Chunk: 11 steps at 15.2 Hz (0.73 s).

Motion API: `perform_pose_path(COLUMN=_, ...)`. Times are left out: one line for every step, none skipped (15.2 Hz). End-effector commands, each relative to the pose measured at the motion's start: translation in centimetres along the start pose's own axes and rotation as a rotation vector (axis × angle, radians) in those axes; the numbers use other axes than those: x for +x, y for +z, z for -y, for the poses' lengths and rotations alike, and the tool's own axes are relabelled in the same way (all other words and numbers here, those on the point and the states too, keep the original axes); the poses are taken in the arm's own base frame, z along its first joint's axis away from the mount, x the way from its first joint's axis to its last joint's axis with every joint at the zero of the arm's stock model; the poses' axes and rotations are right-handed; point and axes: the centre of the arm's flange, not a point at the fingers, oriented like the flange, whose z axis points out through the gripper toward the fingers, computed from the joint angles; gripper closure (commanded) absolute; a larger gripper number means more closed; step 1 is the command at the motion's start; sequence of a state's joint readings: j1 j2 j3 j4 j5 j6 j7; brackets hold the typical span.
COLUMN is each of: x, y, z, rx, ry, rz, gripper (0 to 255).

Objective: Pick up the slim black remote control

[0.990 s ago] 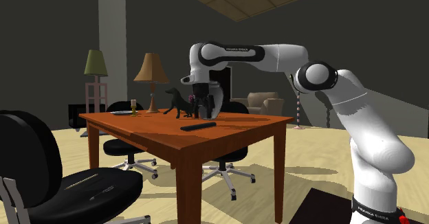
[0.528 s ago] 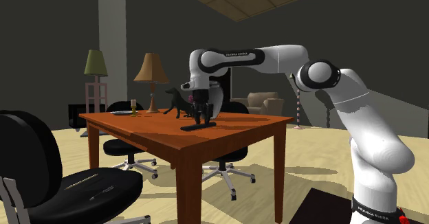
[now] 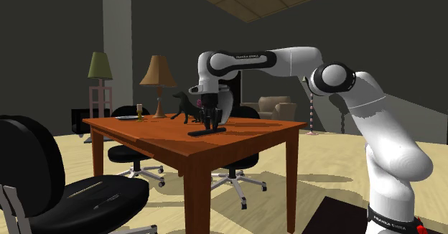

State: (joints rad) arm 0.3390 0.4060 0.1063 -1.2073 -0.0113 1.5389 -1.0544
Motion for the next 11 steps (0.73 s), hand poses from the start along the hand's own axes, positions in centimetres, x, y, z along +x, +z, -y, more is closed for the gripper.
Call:
perform_pose_path(x=0.0, y=0.2, z=0.0, rx=0.003, ry=0.000, rz=0.002, gripper=255)
perform_pose_path(x=0.0, y=-0.3, z=0.0, rx=0.003, ry=0.000, rz=0.002, gripper=255)
perform_pose_path(x=0.0, y=-0.9, z=0.1, rx=0.003, ry=0.000, rz=0.002, gripper=255)
perform_pose_path(x=0.0, y=-1.4, z=0.1, rx=0.003, ry=0.000, rz=0.002, gripper=255)
perform_pose_path(x=-0.1, y=-1.9, z=0.1, rx=0.003, ry=0.000, rz=0.002, gripper=255)
perform_pose_path(x=-0.1, y=-2.4, z=0.2, rx=0.003, ry=0.000, rz=0.002, gripper=255)
perform_pose_path(x=-0.1, y=-3.0, z=0.2, rx=0.003, ry=0.000, rz=0.002, gripper=255)
perform_pose_path(x=-0.1, y=-3.5, z=0.3, rx=0.003, ry=0.000, rz=0.002, gripper=255)
perform_pose_path(x=-0.1, y=-4.0, z=0.3, rx=0.003, ry=0.000, rz=0.002, gripper=255)
perform_pose_path(x=-0.1, y=-4.5, z=0.4, rx=0.003, ry=0.000, rz=0.002, gripper=255)
perform_pose_path(x=-0.1, y=-5.1, z=0.4, rx=0.003, ry=0.000, rz=0.002, gripper=255)
